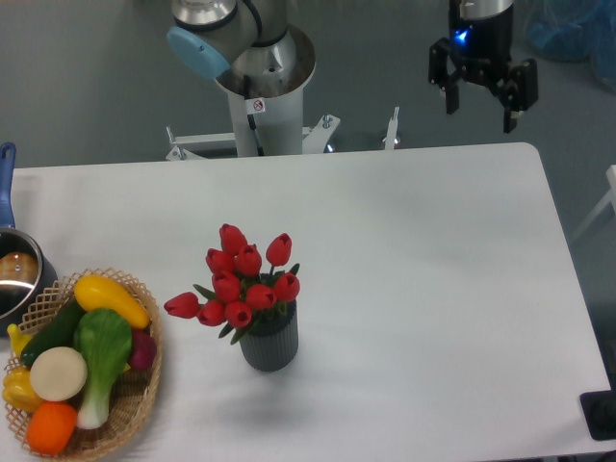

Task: Pick up the flowers from the vase
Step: 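Lower the open gripper from its raised start pose toward the table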

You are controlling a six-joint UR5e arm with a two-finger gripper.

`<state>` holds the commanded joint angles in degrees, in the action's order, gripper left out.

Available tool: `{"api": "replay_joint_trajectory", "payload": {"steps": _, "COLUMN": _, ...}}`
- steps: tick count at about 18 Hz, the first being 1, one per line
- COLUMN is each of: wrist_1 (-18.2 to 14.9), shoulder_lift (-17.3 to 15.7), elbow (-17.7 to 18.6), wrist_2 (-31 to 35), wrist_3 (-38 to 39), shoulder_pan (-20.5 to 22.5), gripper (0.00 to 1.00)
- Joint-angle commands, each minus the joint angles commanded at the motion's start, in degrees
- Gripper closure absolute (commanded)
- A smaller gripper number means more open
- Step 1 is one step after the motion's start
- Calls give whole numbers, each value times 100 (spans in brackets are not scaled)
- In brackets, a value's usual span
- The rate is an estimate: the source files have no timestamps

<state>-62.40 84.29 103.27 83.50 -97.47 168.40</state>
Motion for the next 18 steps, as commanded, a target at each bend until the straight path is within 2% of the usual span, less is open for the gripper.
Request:
{"api": "replay_joint_trajectory", "payload": {"steps": 8, "wrist_1": 53, "shoulder_lift": -44, "elbow": 53, "wrist_2": -44, "wrist_3": 26, "shoulder_pan": -114, "gripper": 0}}
{"api": "replay_joint_trajectory", "payload": {"steps": 13, "wrist_1": 96, "shoulder_lift": -18, "elbow": 193, "wrist_2": -439, "wrist_3": 263, "shoulder_pan": -132, "gripper": 0}}
{"api": "replay_joint_trajectory", "payload": {"steps": 16, "wrist_1": 648, "shoulder_lift": 0, "elbow": 509, "wrist_2": -588, "wrist_3": 508, "shoulder_pan": -88, "gripper": 0}}
{"api": "replay_joint_trajectory", "payload": {"steps": 18, "wrist_1": 738, "shoulder_lift": 35, "elbow": 571, "wrist_2": -720, "wrist_3": 676, "shoulder_pan": -88, "gripper": 0}}
